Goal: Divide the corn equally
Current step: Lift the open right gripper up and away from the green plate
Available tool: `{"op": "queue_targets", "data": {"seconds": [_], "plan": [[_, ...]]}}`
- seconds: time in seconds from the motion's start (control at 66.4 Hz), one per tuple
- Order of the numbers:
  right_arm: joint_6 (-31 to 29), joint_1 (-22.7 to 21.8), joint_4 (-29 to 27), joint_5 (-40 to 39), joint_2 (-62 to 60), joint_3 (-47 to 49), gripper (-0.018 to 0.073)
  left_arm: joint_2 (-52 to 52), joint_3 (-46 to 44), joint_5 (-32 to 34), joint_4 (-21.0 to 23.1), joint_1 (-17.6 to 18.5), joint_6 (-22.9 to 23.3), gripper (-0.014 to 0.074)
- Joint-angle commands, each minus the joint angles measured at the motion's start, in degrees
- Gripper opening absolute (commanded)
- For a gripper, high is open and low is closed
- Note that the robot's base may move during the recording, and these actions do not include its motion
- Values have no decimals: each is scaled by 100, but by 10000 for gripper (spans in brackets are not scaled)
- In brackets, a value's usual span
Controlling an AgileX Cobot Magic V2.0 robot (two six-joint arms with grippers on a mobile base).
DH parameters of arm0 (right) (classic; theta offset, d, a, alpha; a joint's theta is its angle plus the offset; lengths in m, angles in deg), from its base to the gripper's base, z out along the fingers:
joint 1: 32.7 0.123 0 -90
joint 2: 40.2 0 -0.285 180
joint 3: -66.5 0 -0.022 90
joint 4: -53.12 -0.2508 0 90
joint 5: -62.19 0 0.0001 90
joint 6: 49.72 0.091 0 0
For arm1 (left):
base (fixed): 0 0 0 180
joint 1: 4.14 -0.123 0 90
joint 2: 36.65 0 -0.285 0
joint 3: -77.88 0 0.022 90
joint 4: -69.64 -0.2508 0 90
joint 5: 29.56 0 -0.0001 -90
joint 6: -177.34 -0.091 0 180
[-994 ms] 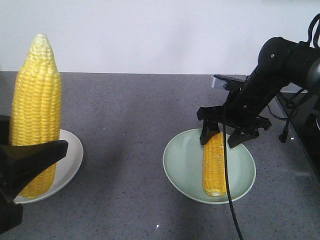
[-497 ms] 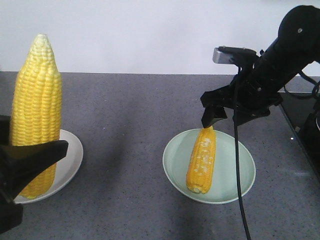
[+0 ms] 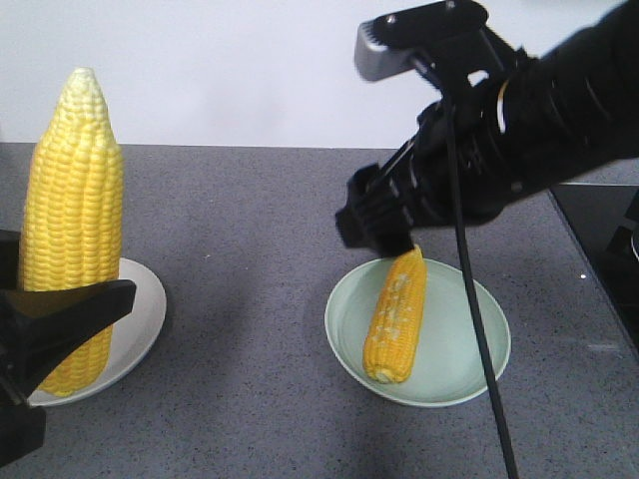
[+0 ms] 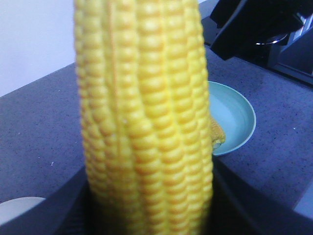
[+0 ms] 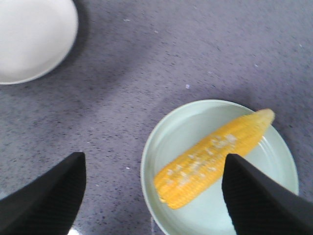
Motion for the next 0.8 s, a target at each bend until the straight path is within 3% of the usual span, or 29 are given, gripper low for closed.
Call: {"op": "queue_targets", "data": {"seconds": [0.0,0.286,0.783], "plan": [[154,281,335,-801,-466,-374,560,-36,-157,408,46,0,12,260],[204,417,387,-2068,-1370,-1906,560,-36,-157,408,46,0,12,260],[202,417,528,-1981,-2408,-3235,560,-36,-157,408,46,0,12,260]]}}
